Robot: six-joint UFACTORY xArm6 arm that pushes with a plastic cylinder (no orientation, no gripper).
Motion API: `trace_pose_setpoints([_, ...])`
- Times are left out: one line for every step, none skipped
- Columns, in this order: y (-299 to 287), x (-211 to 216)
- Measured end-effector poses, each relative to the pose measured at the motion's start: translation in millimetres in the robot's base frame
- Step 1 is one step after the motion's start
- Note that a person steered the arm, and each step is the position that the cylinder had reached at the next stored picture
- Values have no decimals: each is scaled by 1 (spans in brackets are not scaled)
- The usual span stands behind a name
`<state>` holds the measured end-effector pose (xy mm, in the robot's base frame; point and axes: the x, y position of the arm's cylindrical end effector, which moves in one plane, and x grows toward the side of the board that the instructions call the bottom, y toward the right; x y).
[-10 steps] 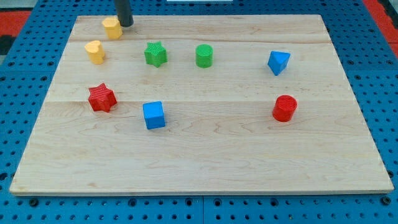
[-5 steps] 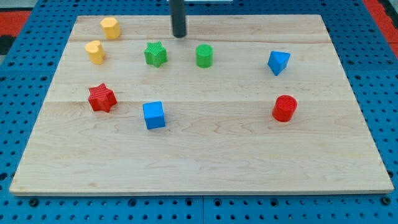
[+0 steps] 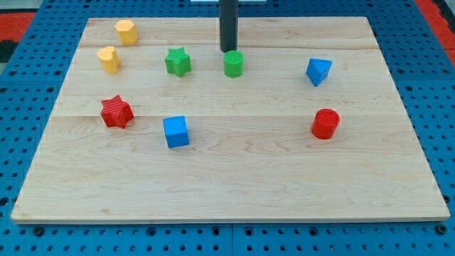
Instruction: Push the green circle towards down
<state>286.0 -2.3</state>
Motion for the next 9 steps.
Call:
trace_pose_setpoints([0,20])
trace_pose_setpoints([-1,46])
trace_pose_setpoints([13,50])
trace_pose_setpoints([25,54])
trace_pose_setpoints([29,84])
trace_pose_setpoints([40,115])
trace_pose_setpoints([40,152])
trace_pose_setpoints([40,188])
trace_pose_setpoints([39,216])
